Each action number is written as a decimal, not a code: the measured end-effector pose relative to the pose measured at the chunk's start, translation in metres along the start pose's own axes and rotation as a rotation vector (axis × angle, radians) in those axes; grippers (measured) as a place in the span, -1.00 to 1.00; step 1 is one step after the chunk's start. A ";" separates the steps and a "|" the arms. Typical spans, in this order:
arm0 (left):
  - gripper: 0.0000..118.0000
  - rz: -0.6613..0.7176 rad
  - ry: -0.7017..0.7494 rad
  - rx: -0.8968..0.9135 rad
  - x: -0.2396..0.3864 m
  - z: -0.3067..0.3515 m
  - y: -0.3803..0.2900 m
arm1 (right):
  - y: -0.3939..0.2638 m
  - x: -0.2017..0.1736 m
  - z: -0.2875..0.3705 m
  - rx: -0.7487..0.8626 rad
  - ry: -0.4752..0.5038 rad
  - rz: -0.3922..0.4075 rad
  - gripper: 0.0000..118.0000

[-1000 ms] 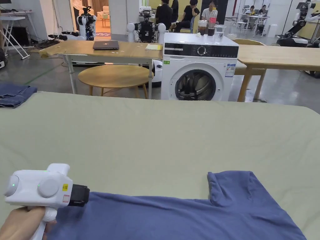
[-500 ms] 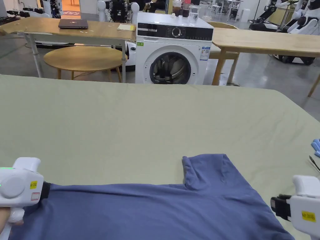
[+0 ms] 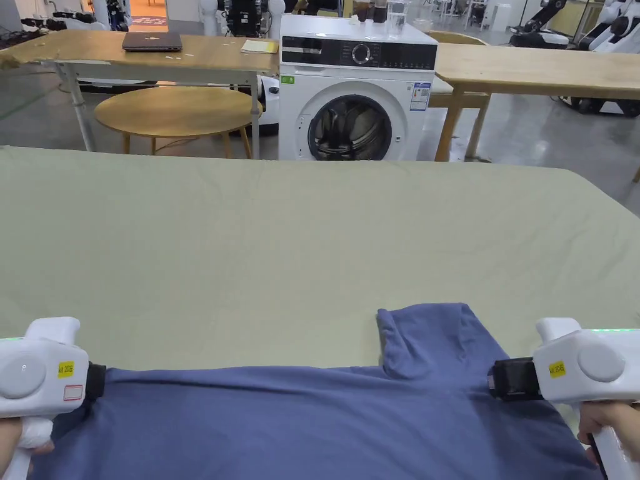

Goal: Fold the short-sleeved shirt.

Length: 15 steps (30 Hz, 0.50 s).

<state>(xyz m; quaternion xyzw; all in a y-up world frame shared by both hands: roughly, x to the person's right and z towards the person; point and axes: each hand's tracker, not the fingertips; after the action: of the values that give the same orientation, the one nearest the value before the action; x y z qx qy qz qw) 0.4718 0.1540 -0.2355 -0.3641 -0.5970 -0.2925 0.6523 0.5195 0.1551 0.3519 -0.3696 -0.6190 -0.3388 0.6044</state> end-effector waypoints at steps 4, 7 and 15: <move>-0.99 -0.008 -0.003 0.000 -0.002 0.002 0.001 | -0.011 -0.003 0.011 0.041 0.031 -0.012 -0.07; -0.99 -0.016 -0.016 0.026 -0.006 0.015 -0.002 | -0.013 -0.005 0.025 0.109 0.061 -0.023 -0.99; -0.99 -0.011 -0.081 0.139 -0.027 0.093 -0.018 | -0.042 0.012 0.110 0.235 0.136 -0.051 -0.99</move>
<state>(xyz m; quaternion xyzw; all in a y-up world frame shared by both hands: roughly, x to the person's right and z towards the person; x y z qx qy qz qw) 0.4012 0.2184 -0.2582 -0.3262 -0.6439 -0.2388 0.6496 0.4290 0.2300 0.3606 -0.2568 -0.6213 -0.3035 0.6752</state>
